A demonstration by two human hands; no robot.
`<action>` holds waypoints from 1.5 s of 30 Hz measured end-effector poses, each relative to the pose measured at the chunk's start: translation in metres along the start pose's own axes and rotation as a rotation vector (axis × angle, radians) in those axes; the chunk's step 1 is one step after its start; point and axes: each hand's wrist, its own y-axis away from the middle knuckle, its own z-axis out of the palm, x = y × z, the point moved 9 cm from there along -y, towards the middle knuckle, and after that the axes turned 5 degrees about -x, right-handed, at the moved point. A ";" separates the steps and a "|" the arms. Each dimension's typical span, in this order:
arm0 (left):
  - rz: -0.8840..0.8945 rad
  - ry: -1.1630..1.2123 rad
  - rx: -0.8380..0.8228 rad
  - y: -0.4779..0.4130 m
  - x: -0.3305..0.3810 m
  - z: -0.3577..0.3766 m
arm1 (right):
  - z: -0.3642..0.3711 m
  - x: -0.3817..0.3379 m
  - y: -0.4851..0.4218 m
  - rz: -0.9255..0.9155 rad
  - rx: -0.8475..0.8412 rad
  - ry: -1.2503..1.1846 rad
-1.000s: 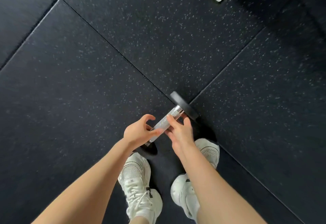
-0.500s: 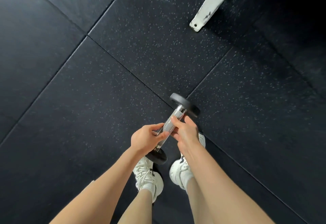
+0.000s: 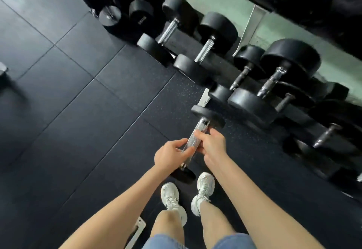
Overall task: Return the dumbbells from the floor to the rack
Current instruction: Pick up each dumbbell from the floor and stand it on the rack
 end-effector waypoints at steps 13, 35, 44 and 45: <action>0.223 0.064 0.247 0.031 0.169 -0.167 | 0.094 -0.233 0.074 -0.289 -0.048 0.085; 0.380 -0.085 0.045 -0.176 0.348 -0.406 | 0.255 -0.492 -0.029 -0.393 0.189 -0.084; 0.360 -0.047 0.038 -0.267 0.422 -0.408 | 0.244 -0.572 -0.109 -0.328 0.185 -0.093; 0.361 -0.061 0.043 -0.277 0.430 -0.409 | 0.244 -0.580 -0.120 -0.320 0.178 -0.104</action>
